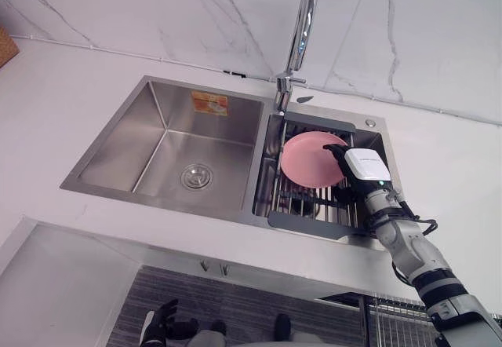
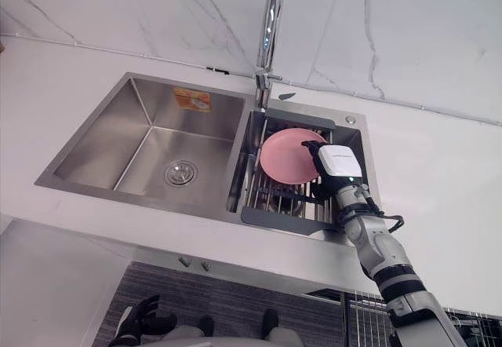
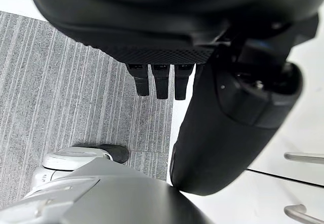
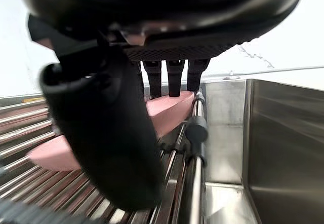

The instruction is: Walk over to the sink, pick up the cup, carry it to the dishwasher, place the cup inside the dishwasher, then close the dishwasher door

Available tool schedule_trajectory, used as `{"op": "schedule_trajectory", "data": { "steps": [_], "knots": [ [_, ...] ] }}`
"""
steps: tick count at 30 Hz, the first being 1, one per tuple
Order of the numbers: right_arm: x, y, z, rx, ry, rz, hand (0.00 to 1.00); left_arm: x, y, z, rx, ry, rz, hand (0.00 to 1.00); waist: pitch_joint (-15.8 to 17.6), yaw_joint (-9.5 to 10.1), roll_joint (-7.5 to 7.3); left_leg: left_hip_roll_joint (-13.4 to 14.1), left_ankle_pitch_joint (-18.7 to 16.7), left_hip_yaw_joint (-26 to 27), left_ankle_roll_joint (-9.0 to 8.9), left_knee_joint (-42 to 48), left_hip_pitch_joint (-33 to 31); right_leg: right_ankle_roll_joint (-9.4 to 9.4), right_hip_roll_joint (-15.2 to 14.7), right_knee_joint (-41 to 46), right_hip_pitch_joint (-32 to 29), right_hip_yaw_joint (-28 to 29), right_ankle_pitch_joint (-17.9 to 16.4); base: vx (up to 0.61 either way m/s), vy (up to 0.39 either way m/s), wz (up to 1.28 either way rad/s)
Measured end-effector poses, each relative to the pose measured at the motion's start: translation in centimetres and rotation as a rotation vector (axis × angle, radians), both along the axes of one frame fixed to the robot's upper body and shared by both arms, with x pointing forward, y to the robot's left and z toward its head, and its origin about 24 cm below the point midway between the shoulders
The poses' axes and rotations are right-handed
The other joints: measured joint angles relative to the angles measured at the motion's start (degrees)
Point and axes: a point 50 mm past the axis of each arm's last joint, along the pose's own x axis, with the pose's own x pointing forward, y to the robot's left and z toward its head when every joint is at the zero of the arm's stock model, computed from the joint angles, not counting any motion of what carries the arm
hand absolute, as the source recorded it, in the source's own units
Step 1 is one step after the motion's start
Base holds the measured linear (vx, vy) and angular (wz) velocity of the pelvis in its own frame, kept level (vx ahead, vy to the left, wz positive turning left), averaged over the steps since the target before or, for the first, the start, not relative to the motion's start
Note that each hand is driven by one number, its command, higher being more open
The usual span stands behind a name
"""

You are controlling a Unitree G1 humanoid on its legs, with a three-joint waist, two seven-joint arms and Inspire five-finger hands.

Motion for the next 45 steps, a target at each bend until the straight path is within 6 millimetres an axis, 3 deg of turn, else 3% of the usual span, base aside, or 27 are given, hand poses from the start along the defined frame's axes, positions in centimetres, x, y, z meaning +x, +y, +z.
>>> {"op": "schedule_trajectory", "data": {
  "steps": [15, 24, 30, 36, 45],
  "knots": [
    [0.6, 0.5, 1.4, 0.056, -0.079, 0.016, 0.3, 0.8, 0.3, 0.3, 0.015, -0.03, -0.001, 0.9, 2.04, -0.04, -0.88, 0.44, -0.03, 0.87, -0.04, -0.36, -0.41, -0.05, 0.44, -0.02, -0.94, 0.8, 0.03, -0.01, -0.004, -0.02],
    [-0.3, 1.6, 2.1, 0.115, -0.111, 0.065, 0.3, 0.8, 0.3, 0.4, 0.018, -0.034, -0.002, 0.9, 2.43, -0.02, -1.1, 0.89, -0.1, 2.89, -0.13, -0.27, 0.1, -0.08, 0.69, -0.03, -1.25, 2.75, 0.07, 0.01, -0.001, -0.12],
    [-1.2, 2.6, 2.9, 0.071, -0.121, 0.181, 0.3, 0.9, 0.5, 0.4, 0.023, -0.039, -0.004, 0.9, 2.73, -0.04, -1.66, 0.88, -0.3, 3.19, -0.31, -0.11, 0.43, -0.06, 0.64, 0.07, -1.17, 3.2, 0.08, -0.01, -0.001, -0.04],
    [-2.3, 5.0, 4.6, 0.031, -0.181, 0.363, 0.3, 0.8, 0.5, 0.4, 0.026, -0.034, -0.011, 0.9, 2.72, 0.05, -1.67, 1.01, -0.55, 3.63, -0.35, 0.1, 1.15, -0.05, 0.74, 0.11, -0.45, 3.33, 0.07, -0.03, -0.006, -0.01],
    [-2.9, 4.8, 5.6, -0.048, -0.212, 0.4, 0.3, 0.7, 0.5, 0.3, 0.026, -0.029, -0.011, 0.9, 2.56, 0.1, -1.69, 1.04, -0.67, 4.37, -0.38, 0.15, 1.66, 0.03, 0.79, 0.17, -0.45, 3.91, 0.15, -0.02, -0.002, -0.04]
  ]
}}
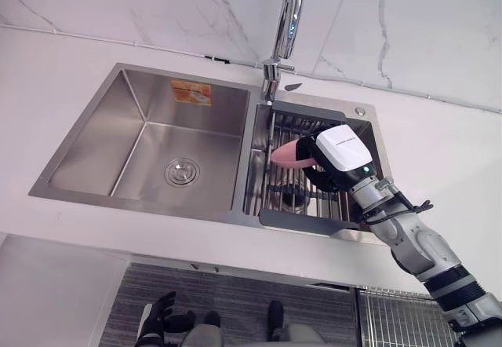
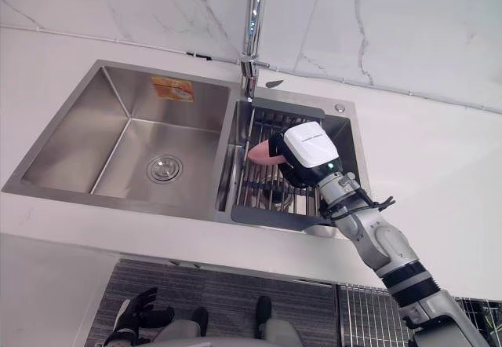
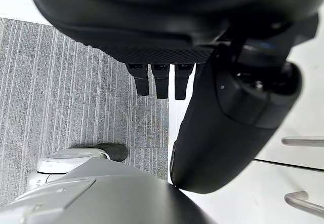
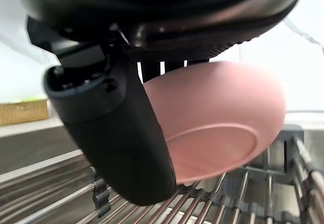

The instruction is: Walk over to the sink, pick up the cup, carry it to the dishwasher, place the cup inside the dishwasher, then close the dishwasher door

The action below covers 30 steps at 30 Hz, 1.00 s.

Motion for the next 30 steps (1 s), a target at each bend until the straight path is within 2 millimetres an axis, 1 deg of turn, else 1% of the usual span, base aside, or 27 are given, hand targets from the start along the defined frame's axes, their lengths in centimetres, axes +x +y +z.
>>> {"op": "schedule_trajectory", "data": {
  "steps": [5, 7, 9, 13, 17, 19, 22, 26, 30],
  "knots": [
    [-0.2, 0.0, 0.4, -0.014, -0.015, 0.011, 0.3, -0.1, 0.0, 0.0, 0.0, 0.003, 0.0, 0.9, -0.27, -0.04, -0.02, 0.0, -0.01, 0.04, -0.01, 0.42, -0.02, 0.01, -0.13, -0.06, 0.12, 0.21, 0.02, 0.0, 0.0, -0.02],
    [-0.4, 0.0, 0.3, -0.013, -0.012, 0.012, 0.3, -0.2, 0.0, -0.1, -0.001, 0.012, 0.002, 0.9, -0.85, -0.06, 0.0, 0.01, -0.01, 0.02, -0.01, 0.44, -0.02, 0.01, -0.16, -0.12, 0.16, 0.18, 0.03, 0.0, 0.0, 0.0],
    [-0.7, -0.2, 0.0, -0.009, -0.004, 0.007, 0.3, -0.4, 0.0, -0.2, -0.002, 0.021, 0.003, 0.9, -1.57, -0.06, -0.01, 0.02, -0.02, 0.0, -0.02, 0.46, 0.0, 0.01, -0.18, -0.16, 0.24, 0.14, 0.03, 0.0, 0.0, 0.0],
    [-1.5, -0.4, 0.1, 0.009, -0.015, 0.005, 0.3, -0.5, 0.0, -0.2, -0.002, 0.027, 0.004, 0.9, -1.63, -0.34, -0.02, -0.02, -0.03, -0.01, -0.04, 0.76, 0.38, 0.02, -0.23, -0.5, 0.94, 0.13, 0.41, -0.04, -0.007, 0.01],
    [-2.3, -0.7, 0.8, 0.03, -0.052, -0.002, 0.3, -0.6, 0.0, -0.3, -0.002, 0.031, 0.005, 0.9, -1.78, -0.7, 0.07, -0.04, -0.03, 0.04, -0.04, 0.9, 0.41, -0.02, -0.17, -0.63, 1.05, 0.2, 0.78, -0.05, -0.008, 0.0],
    [-2.8, -1.2, 1.0, 0.043, -0.067, -0.018, 0.3, -0.7, 0.0, -0.3, -0.003, 0.041, 0.007, 0.9, -2.6, -1.07, 0.26, -0.05, -0.04, 0.08, -0.05, 0.92, 0.47, -0.03, -0.11, -0.63, 1.25, 0.14, 0.85, 0.0, 0.0, 0.0],
    [-3.5, -1.7, 1.7, 0.072, -0.104, -0.045, 0.3, -1.1, 0.0, -0.5, -0.004, 0.058, 0.013, 0.9, -2.87, -1.62, 0.44, 0.01, -0.19, 0.19, 0.12, 0.45, 1.25, -0.06, -0.12, -0.63, 1.78, 0.34, 0.87, -0.03, 0.001, -0.03],
    [-4.5, -2.3, 3.1, 0.154, -0.204, -0.096, 0.3, -1.4, 0.0, -0.6, -0.006, 0.075, 0.023, 0.9, -3.42, -2.45, 0.65, 0.08, -0.23, 1.21, 0.16, 0.17, 1.95, -0.14, -0.08, -0.62, 1.94, 1.23, 1.14, -0.05, 0.006, -0.1],
    [-5.7, -2.9, 3.5, 0.237, -0.261, -0.158, 0.3, -1.8, -0.2, -0.8, -0.007, 0.099, 0.007, 0.9, -4.48, -3.04, 1.34, 0.1, -0.23, 1.89, 0.17, -0.39, 3.16, -0.13, -0.04, -0.91, 2.77, 1.78, 1.16, -0.02, 0.007, -0.09]
  ]
}}
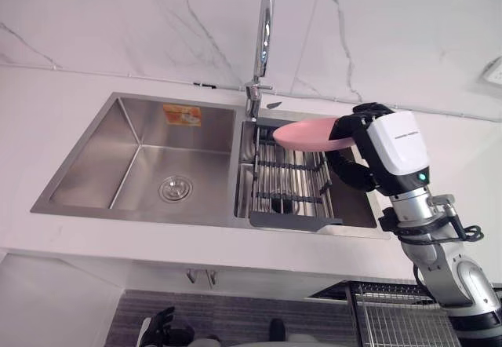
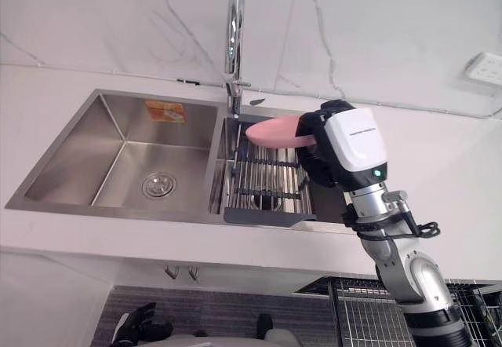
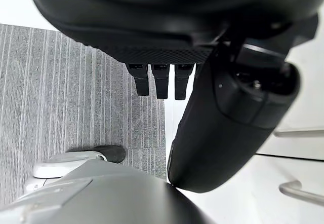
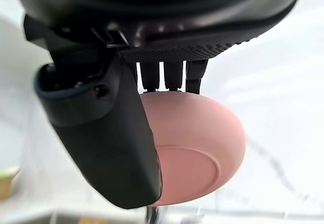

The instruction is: Walk over to the sink, pick up the cup, carry it to the dishwasher, place the cup inside the dishwasher, then close the dishwasher door

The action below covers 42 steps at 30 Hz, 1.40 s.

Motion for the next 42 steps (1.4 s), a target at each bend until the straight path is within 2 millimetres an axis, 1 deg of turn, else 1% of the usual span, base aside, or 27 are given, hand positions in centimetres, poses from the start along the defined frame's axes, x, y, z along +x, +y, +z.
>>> {"op": "schedule_trajectory", "data": {
  "steps": [3, 7, 12, 14, 16, 18, 21, 23, 24, 26, 27, 29, 30, 31, 32, 33, 34, 35, 36, 37, 39, 40, 41, 42],
  "knots": [
    [-0.7, -0.3, -0.3, 0.044, -0.003, -0.031, 0.3, -0.2, -0.2, -0.1, -0.01, 0.014, 0.0, 0.9, -0.68, -0.27, 0.46, 0.06, -0.02, 0.55, 0.02, -0.33, 0.4, -0.01, 0.1, -0.02, 0.01, 0.53, 0.01, -0.02, 0.0, -0.1],
    [-1.3, -0.4, -1.6, 0.1, 0.037, -0.066, 0.3, -0.4, -0.2, -0.2, -0.012, 0.024, 0.002, 0.9, -0.8, -1.22, 0.79, 0.26, -0.01, 1.1, 0.02, -0.76, 0.82, -0.1, 0.35, -0.19, 0.02, 1.02, 0.09, -0.02, -0.011, -0.06],
    [-2.4, -1.1, -3.0, 0.155, 0.087, -0.129, 0.3, -0.2, -0.7, -0.3, -0.023, 0.03, -0.021, 0.9, -1.23, -1.7, 1.97, 0.4, -0.2, 1.0, -0.21, -0.6, 0.52, -0.11, 0.45, -0.44, 0.01, 0.96, 0.08, 0.0, 0.0, 0.0],
    [-2.7, -1.4, -3.0, 0.166, 0.086, -0.154, 0.3, 0.1, -0.8, -0.3, -0.028, 0.027, -0.025, 0.9, -1.01, -2.01, 2.39, 0.48, -0.9, 0.96, -0.14, 0.52, -0.21, -0.15, 0.51, -0.46, -0.04, 0.81, 0.04, -0.02, -0.008, 0.04],
    [-3.1, -1.5, -2.6, 0.176, 0.066, -0.165, 0.3, 0.5, -1.0, -0.3, -0.03, 0.016, -0.03, 0.9, -1.05, -2.23, 3.2, 0.97, -3.66, 1.09, -0.14, 5.18, -3.33, -0.28, 1.13, -0.26, -1.16, 1.07, -0.04, -0.03, -0.01, -0.08],
    [-3.3, -1.3, -2.1, 0.177, 0.039, -0.155, 0.3, 0.8, -1.3, -0.3, -0.036, 0.008, -0.034, 0.9, -1.0, -2.41, 4.02, 1.46, -5.64, 1.15, -0.28, 9.17, -5.86, -0.43, 1.88, 0.12, -2.47, 1.99, 0.07, 0.0, -0.008, -0.25],
    [-3.3, -1.2, -1.9, 0.177, 0.027, -0.149, 0.3, 1.1, -1.5, -0.3, -0.039, 0.002, -0.043, 0.9, -0.99, -2.63, 4.62, 1.94, -6.83, 1.68, -0.33, 12.16, -6.67, -0.64, 2.97, 0.7, -3.63, 4.4, 0.24, 0.03, 0.003, -0.48],
    [-3.2, -1.2, -2.0, 0.179, 0.031, -0.157, 0.3, 1.0, -1.5, -0.3, -0.039, 0.003, -0.045, 0.9, -0.98, -2.91, 4.67, 2.42, -7.85, 4.65, -0.14, 12.84, -6.43, -0.75, 3.95, 1.25, -4.86, 7.47, 0.5, 0.02, 0.032, -0.68],
    [-3.2, -1.3, -2.0, 0.179, 0.032, -0.16, 0.3, 1.0, -1.5, -0.3, -0.039, 0.003, -0.045, 0.9, -0.98, -3.0, 4.67, 2.49, -8.04, 5.3, -0.17, 12.84, -6.33, -0.7, 4.16, 1.38, -5.21, 8.42, 0.63, 0.01, 0.039, -0.91],
    [-3.1, -1.4, -2.1, 0.186, 0.04, -0.177, 0.3, 1.0, -1.5, -0.3, -0.039, 0.004, -0.044, 0.9, -0.95, -2.95, 4.64, 2.6, -8.68, 9.28, -0.01, 12.74, -5.73, -0.39, 5.12, 2.78, -7.45, 13.03, 1.02, -0.01, 0.04, -1.02],
    [-3.0, -1.4, -2.2, 0.186, 0.044, -0.18, 0.3, 0.9, -1.5, -0.3, -0.039, 0.004, -0.044, 0.9, -0.95, -2.94, 4.64, 2.59, -8.89, 10.32, 0.21, 12.75, -5.63, -0.22, 5.37, 3.18, -8.13, 14.28, 1.16, -0.03, 0.048, -1.14],
    [-2.5, -1.6, -2.6, 0.182, 0.061, -0.202, 0.3, 0.5, -1.4, -0.3, -0.025, 0.01, -0.024, 0.9, -0.18, -2.98, 4.47, 1.83, -9.37, 13.88, 0.85, 12.76, -4.93, 0.44, 6.16, 4.91, -10.28, 19.15, 1.73, -0.05, 0.06, -1.12],
    [-2.3, -1.7, -2.7, 0.181, 0.065, -0.211, 0.3, 0.7, -1.4, -0.3, -0.023, 0.004, -0.024, 0.9, 0.44, -3.04, 4.35, 1.54, -9.49, 14.45, 1.01, 12.94, -4.77, 0.57, 6.21, 5.59, -10.73, 19.82, 1.81, -0.09, 0.063, -0.93],
    [-2.0, -1.9, -3.0, 0.172, 0.077, -0.234, 0.3, 0.9, -1.3, -0.2, -0.021, -0.005, -0.024, 0.9, 1.33, -3.12, 4.05, 1.18, -9.87, 16.16, 1.52, 13.7, -4.83, 0.56, 6.62, 7.13, -12.09, 19.53, 2.09, -0.14, 0.059, -0.83],
    [-1.7, -2.0, -3.4, 0.165, 0.095, -0.25, 0.3, 1.1, -1.3, -0.2, -0.027, -0.015, -0.01, 0.9, 1.87, -2.82, 4.23, 1.98, -9.71, 18.6, 2.11, 13.91, -5.01, -3.21, 5.94, 5.89, -12.47, 17.25, 2.69, -0.17, 0.038, -0.76],
    [-1.5, -2.0, -3.4, 0.165, 0.099, -0.252, 0.3, 1.3, -1.4, -0.1, -0.027, -0.021, -0.007, 0.9, 2.47, -2.75, 4.55, 2.44, -9.39, 19.79, 2.73, 13.64, -5.08, -4.79, 5.24, 8.48, -13.05, 13.12, 1.62, -0.23, 0.022, -0.69],
    [-1.3, -1.8, -3.5, 0.159, 0.108, -0.251, 0.3, 1.4, -1.2, -0.1, -0.023, -0.027, -0.002, 0.9, 3.43, -2.85, 4.33, 2.82, -9.32, 22.27, 2.82, 13.02, -4.33, -5.97, 2.91, 18.34, -15.45, 4.11, -3.57, -0.18, 0.007, -0.42],
    [-1.3, -1.8, -3.6, 0.155, 0.113, -0.25, 0.3, 1.4, -1.1, -0.1, -0.019, -0.026, -0.002, 0.9, 3.5, -2.95, 4.21, 2.85, -9.32, 23.28, 2.82, 12.78, -3.99, -5.59, 1.74, 21.49, -15.55, 1.61, -5.73, -0.15, 0.013, -0.45],
    [-1.3, -1.7, -3.6, 0.139, 0.113, -0.249, 0.3, 1.4, -0.9, -0.1, -0.013, -0.018, -0.001, 0.9, 3.49, -3.12, 4.09, 2.85, -9.32, 24.2, 2.82, 12.83, -3.74, -5.41, 0.1, 25.04, -14.83, -1.22, -9.16, -0.07, -0.018, -0.41],
    [-1.2, -1.5, -3.6, 0.131, 0.11, -0.241, 0.3, 1.3, -0.7, -0.1, -0.007, -0.011, 0.0, 0.9, 3.25, -2.85, 3.98, 3.01, -9.32, 25.43, 2.82, 12.87, -3.82, -4.67, -0.88, 25.82, -13.46, -2.87, -11.74, -0.06, -0.042, -0.44],
    [-1.2, -1.3, -3.6, 0.118, 0.108, -0.231, 0.3, 1.2, -0.3, 0.0, 0.003, -0.007, 0.0, 0.9, 3.19, -2.82, 3.87, 3.13, -9.31, 26.23, 2.77, 13.02, -3.97, -3.45, -1.53, 24.44, -11.72, -4.05, -13.67, -0.03, -0.107, -0.4],
    [-1.3, -1.3, -3.9, 0.111, 0.124, -0.226, 0.3, 0.7, 0.0, 0.0, 0.02, 0.014, 0.01, 0.9, 2.71, -2.97, 4.49, 3.75, -9.25, 26.02, 1.81, 13.95, -4.9, -1.28, -0.25, 18.26, -10.06, -4.08, -12.27, 0.0, -0.123, -0.41],
    [-1.3, -1.4, -4.0, 0.109, 0.133, -0.233, 0.3, 0.4, 0.0, -0.1, 0.022, 0.025, 0.015, 0.9, 2.42, -2.9, 4.94, 3.98, -9.19, 25.27, 1.67, 13.77, -5.21, -1.51, 0.68, 16.19, -9.54, -3.79, -11.05, 0.02, -0.096, -0.66],
    [-1.4, -1.4, -4.2, 0.104, 0.142, -0.24, 0.3, -0.3, 0.3, -0.2, 0.028, 0.041, 0.022, 0.9, 2.08, -2.6, 5.4, 4.61, -8.53, 24.22, 1.06, 13.1, -5.27, -1.93, 2.26, 12.54, -8.7, -2.45, -8.88, 0.03, -0.075, -0.62]
  ]
}}
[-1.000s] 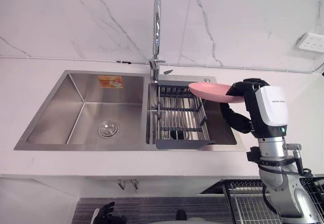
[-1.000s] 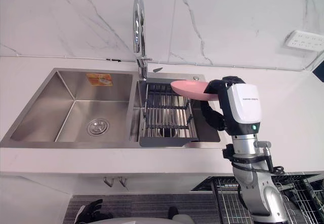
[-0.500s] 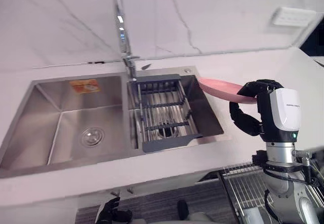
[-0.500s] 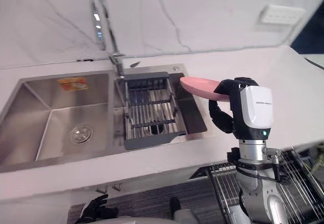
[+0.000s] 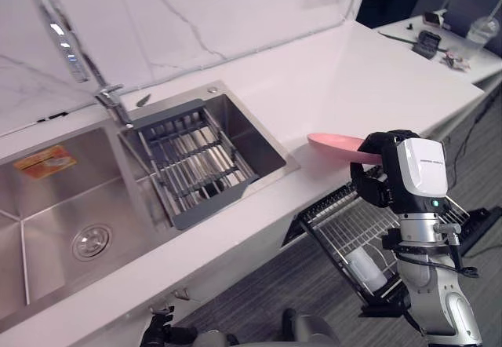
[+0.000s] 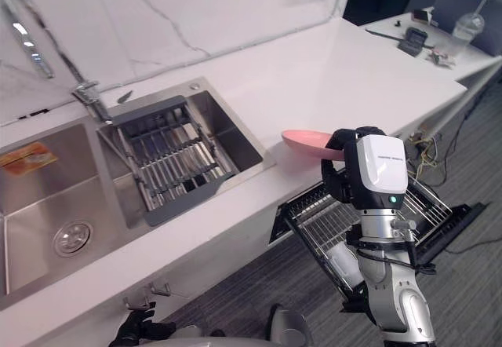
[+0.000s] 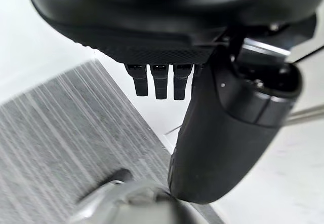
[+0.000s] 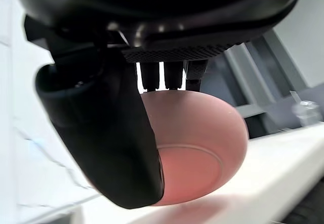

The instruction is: Walk over to the sink, pick up the cup, carry it to the dishwasher, place the cup inside the dishwasher, then close the dishwasher door

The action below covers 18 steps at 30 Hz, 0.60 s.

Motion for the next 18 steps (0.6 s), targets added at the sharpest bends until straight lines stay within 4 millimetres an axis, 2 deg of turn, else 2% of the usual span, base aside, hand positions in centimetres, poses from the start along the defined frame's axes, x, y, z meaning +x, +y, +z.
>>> {"op": "schedule_trajectory", "data": {
  "steps": [4, 7, 13, 18],
  "knots": [
    [-1.2, -1.6, -0.7, -0.018, 0.039, -0.078, 0.3, -1.5, -0.3, -0.3, -0.011, 0.04, 0.01, 0.9, -0.72, -0.43, 0.13, -0.53, 1.9, -0.31, -0.14, -3.59, 0.99, 0.04, 1.48, -6.16, 1.74, 2.68, 4.35, 0.06, -0.028, -0.47],
    [-2.1, -2.8, -1.1, -0.028, 0.069, -0.136, 0.3, -2.1, -0.7, -0.5, -0.024, 0.065, 0.006, 0.9, -0.84, -0.78, 0.25, -1.31, 2.53, -0.77, -0.3, -5.45, 3.58, 0.64, 1.2, -8.19, 4.43, 2.75, 5.06, 0.02, 0.045, -0.01],
    [-2.8, -3.1, -1.5, -0.034, 0.096, -0.145, 0.3, -2.7, -1.3, -0.6, -0.029, 0.08, -0.04, 0.9, -1.58, -1.04, 0.53, -2.44, 2.9, -0.92, -0.2, -5.97, 4.46, 1.1, 0.56, -13.98, 7.37, 3.15, 8.43, -0.06, 0.037, -0.01],
    [-3.2, -4.4, -1.0, -0.051, 0.081, -0.201, 0.3, -2.9, -2.1, -0.8, -0.049, 0.081, -0.045, 0.9, -1.63, -1.87, 2.32, -3.53, 3.15, -1.19, -0.12, -6.97, 3.84, 0.95, -0.3, -17.04, 7.64, 3.34, 10.31, -0.1, 0.011, -0.04]
  ]
}}
